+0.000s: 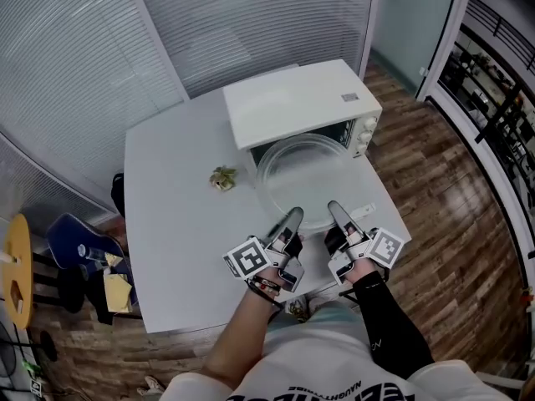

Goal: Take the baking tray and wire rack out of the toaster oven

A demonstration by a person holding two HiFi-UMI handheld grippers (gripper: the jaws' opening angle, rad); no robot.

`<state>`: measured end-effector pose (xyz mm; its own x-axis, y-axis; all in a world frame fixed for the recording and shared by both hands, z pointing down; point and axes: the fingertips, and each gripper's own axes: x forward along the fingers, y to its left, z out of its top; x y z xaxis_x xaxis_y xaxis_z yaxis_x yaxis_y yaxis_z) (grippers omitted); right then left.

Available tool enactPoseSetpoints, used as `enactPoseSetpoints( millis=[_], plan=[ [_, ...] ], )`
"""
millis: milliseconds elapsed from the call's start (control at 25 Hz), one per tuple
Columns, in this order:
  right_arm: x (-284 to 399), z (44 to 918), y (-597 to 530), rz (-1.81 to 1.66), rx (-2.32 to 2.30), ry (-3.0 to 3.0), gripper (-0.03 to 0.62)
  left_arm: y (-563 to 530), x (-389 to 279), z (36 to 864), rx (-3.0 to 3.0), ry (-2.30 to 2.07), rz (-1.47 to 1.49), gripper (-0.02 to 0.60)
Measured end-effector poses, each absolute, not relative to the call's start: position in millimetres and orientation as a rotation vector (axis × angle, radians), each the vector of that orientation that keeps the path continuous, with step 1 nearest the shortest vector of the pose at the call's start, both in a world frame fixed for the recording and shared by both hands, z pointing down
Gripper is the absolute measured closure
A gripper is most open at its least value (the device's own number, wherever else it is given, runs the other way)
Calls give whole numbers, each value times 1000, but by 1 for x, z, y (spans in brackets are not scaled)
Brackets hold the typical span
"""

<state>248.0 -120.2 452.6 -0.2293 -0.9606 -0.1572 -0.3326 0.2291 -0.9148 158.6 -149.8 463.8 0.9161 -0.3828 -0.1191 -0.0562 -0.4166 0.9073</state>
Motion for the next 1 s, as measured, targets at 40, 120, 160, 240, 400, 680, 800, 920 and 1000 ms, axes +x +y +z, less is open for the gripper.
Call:
enactPoseSetpoints(
  millis=[40,120,160,240,400,680,800,920,1000],
  plan=[
    [247,452,-120,-1011,-1203,1718,531,-149,158,463,1981,-328,-373,453],
    [246,451,-119,-1026,-1186,1730,531,-147,155,461,1986,-351,-377,454],
    [245,451,-118,-1033,-1176,1741,531,-145,154,459,1988,-364,-384,453],
    [243,449,-118,-1044,-1154,1768,531,-142,151,455,1990,-388,-408,453],
    [232,445,-120,-1075,-1080,1822,531,-137,140,452,1996,-459,-440,453],
    [204,444,-119,-1143,-941,1916,531,-124,111,450,1996,-596,-522,453],
    [186,444,-118,-1177,-881,1947,531,-118,93,448,1998,-653,-563,453],
    [163,442,-119,-1197,-823,1999,531,-113,71,446,1992,-711,-603,453],
    [147,441,-120,-1215,-789,2032,530,-110,56,445,1980,-744,-633,453]
  ],
)
